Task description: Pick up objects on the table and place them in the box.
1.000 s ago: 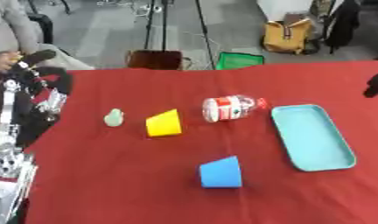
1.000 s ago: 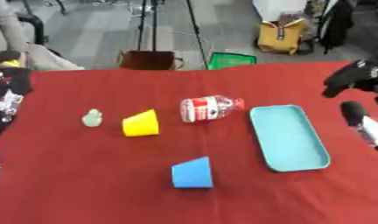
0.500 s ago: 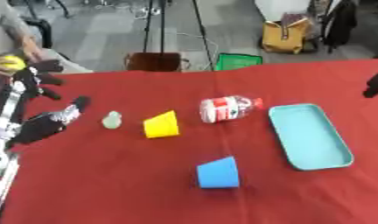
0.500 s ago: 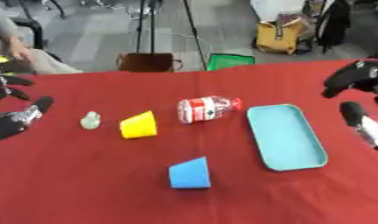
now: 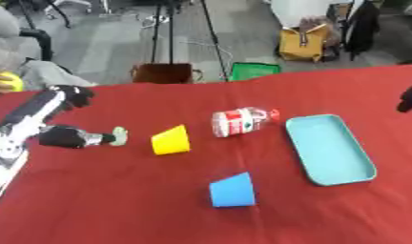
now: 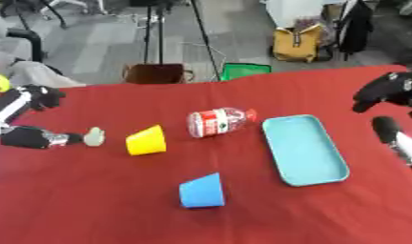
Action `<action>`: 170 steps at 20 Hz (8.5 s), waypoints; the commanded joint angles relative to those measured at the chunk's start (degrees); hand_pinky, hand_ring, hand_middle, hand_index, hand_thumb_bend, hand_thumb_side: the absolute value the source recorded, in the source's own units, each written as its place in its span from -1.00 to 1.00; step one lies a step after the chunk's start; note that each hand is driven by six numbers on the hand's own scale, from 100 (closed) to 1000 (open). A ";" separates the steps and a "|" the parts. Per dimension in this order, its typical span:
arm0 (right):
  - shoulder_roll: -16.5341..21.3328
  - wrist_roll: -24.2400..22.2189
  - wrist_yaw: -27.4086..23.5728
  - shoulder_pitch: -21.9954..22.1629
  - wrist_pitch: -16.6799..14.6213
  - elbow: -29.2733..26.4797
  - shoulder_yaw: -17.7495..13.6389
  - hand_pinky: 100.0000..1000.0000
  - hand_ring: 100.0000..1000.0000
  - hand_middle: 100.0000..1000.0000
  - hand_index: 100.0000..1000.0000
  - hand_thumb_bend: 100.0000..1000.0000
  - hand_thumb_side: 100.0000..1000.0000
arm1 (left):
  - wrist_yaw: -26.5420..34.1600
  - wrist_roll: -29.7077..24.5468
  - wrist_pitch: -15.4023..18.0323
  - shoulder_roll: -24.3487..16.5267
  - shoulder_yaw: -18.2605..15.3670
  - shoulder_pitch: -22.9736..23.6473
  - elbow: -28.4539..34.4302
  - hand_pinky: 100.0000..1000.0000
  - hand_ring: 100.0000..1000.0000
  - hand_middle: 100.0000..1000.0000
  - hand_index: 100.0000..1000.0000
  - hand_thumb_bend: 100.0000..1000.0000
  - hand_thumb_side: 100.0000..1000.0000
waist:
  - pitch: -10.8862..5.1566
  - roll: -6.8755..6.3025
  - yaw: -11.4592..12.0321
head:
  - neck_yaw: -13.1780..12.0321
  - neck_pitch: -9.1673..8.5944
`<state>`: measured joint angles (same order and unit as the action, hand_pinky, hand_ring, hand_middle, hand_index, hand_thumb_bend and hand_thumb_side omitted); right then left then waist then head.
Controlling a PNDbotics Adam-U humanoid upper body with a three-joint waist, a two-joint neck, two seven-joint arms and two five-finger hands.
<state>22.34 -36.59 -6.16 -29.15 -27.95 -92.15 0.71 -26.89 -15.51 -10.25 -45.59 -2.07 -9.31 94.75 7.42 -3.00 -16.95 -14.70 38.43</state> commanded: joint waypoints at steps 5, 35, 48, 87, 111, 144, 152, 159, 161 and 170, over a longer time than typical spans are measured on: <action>0.13 -2.86 -0.81 -0.76 -2.28 -0.33 0.08 0.12 0.16 0.21 0.42 -0.75 -0.21 | -7.09 -6.96 3.99 -7.73 0.75 -7.91 -10.66 0.48 0.42 0.21 0.55 0.68 -0.34 | -0.75 0.61 -0.83 | -0.74 -0.57; -0.65 -3.74 -1.35 -0.74 -2.12 -0.23 0.21 0.11 0.15 0.20 0.41 -0.76 -0.20 | -22.46 -1.67 24.62 1.20 4.35 -20.77 -36.43 0.39 0.33 0.06 0.38 0.46 -0.39 | -0.55 0.84 -1.76 | -1.28 -0.22; -0.88 -3.97 -1.39 -0.86 -2.22 -0.14 0.24 0.12 0.14 0.20 0.41 -0.76 -0.20 | -20.61 -4.67 25.72 3.47 5.99 -21.69 -36.70 0.37 0.31 0.04 0.35 0.36 -0.33 | -0.32 0.96 -2.16 | -1.39 -0.32; -1.14 -4.46 -1.61 -1.31 -2.51 0.09 0.25 0.12 0.14 0.20 0.41 -0.76 -0.19 | -23.03 -2.30 23.58 4.43 6.02 -21.40 -38.32 0.27 0.14 -0.12 0.16 0.04 -0.59 | 0.33 1.15 -3.03 | -1.49 -0.82; -1.19 -4.52 -1.61 -1.34 -2.57 0.24 0.08 0.12 0.13 0.20 0.41 -0.75 -0.19 | -19.38 -5.16 22.42 2.83 4.74 -21.57 -37.64 0.31 0.18 -0.04 0.26 0.10 -0.61 | 0.16 1.18 -3.03 | -1.24 -0.70; -1.52 -4.78 -1.76 -1.53 -2.71 0.50 0.00 0.12 0.12 0.20 0.40 -0.76 -0.18 | -17.97 -5.36 22.84 4.50 4.78 -22.04 -41.10 0.15 0.05 -0.28 -0.09 -0.37 -0.65 | 0.27 1.30 -3.48 | -1.03 -1.10; -1.56 -4.72 -1.76 -1.46 -2.65 0.51 -0.15 0.12 0.12 0.20 0.40 -0.76 -0.18 | -7.75 -8.28 22.55 3.89 4.10 -22.17 -37.54 -0.02 0.03 -0.35 -0.17 -0.66 -0.56 | 0.14 1.32 -3.34 | -0.84 -1.16; -1.62 -4.68 -1.77 -1.52 -2.70 0.57 -0.17 0.12 0.12 0.20 0.40 -0.76 -0.18 | -1.48 -10.06 20.84 3.00 3.81 -22.33 -33.81 0.00 0.08 -0.26 -0.10 -0.60 -0.48 | 0.03 1.47 -3.28 | -0.73 -1.18; -1.60 -4.70 -1.77 -1.54 -2.72 0.58 -0.16 0.12 0.12 0.20 0.40 -0.76 -0.18 | -3.11 -10.31 20.70 2.70 3.79 -22.20 -33.22 0.07 0.14 -0.12 0.03 -0.48 -0.49 | 0.02 1.48 -3.29 | -0.67 -1.20; -1.65 -4.85 -1.76 -1.55 -2.78 0.71 -0.13 0.12 0.12 0.20 0.40 -0.76 -0.17 | -12.73 -10.01 21.70 2.63 3.24 -22.36 -34.84 0.30 0.36 0.20 0.43 -0.04 -0.50 | 0.09 1.49 -3.34 | -0.66 -1.00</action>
<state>20.24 -37.58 -7.50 -29.72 -26.95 -91.05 1.05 -38.50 -25.87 11.32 -40.74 1.99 -30.66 59.84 8.37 -1.65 -20.31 -15.40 37.68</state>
